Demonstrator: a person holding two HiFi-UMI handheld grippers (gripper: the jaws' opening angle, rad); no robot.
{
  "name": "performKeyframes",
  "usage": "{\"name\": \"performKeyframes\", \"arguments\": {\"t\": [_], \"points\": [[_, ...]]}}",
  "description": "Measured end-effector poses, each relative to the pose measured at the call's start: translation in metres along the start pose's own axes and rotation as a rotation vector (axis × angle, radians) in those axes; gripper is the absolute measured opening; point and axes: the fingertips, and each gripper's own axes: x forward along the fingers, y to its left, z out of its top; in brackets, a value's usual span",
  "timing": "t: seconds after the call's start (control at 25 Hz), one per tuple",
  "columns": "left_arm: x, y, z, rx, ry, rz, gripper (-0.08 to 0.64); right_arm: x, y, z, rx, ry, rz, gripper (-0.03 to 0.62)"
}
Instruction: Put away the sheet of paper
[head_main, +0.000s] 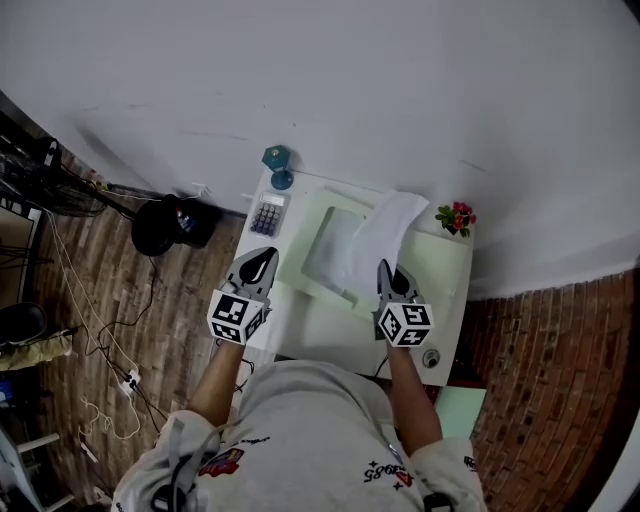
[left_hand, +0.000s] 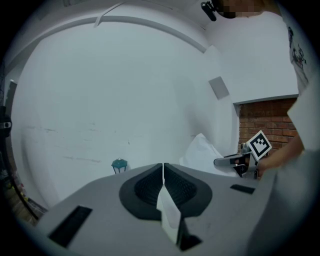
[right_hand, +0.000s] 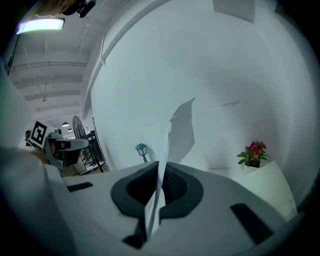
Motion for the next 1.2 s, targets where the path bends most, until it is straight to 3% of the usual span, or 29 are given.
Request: {"name": "performKeyframes", "arguments": {"t": [0.16, 0.48, 0.88, 1.2], "points": [[-0.008, 0.003, -0.008, -0.021, 0.023, 0.026, 0.028, 0.017, -0.004, -0.024, 0.033, 0.059, 0.02, -0.002], [-0.025, 0.014, -0.014, -0.03, 0.027, 0.081, 0.028, 0.037, -0.016, -0.065, 0.195, 0.137, 0.006, -0.002], [-0.026, 0.012, -0.02, -0.035, 0.045, 0.086, 0.028, 0.019, -0.06, -0.126, 0.432, 0.258, -0.179, 0.005], [-0.017, 0.004, -0.023, -0.027, 0.064, 0.07, 0.028, 0.0, -0.079, -0.164, 0.51, 0.324, -0.242, 0.005]]}}
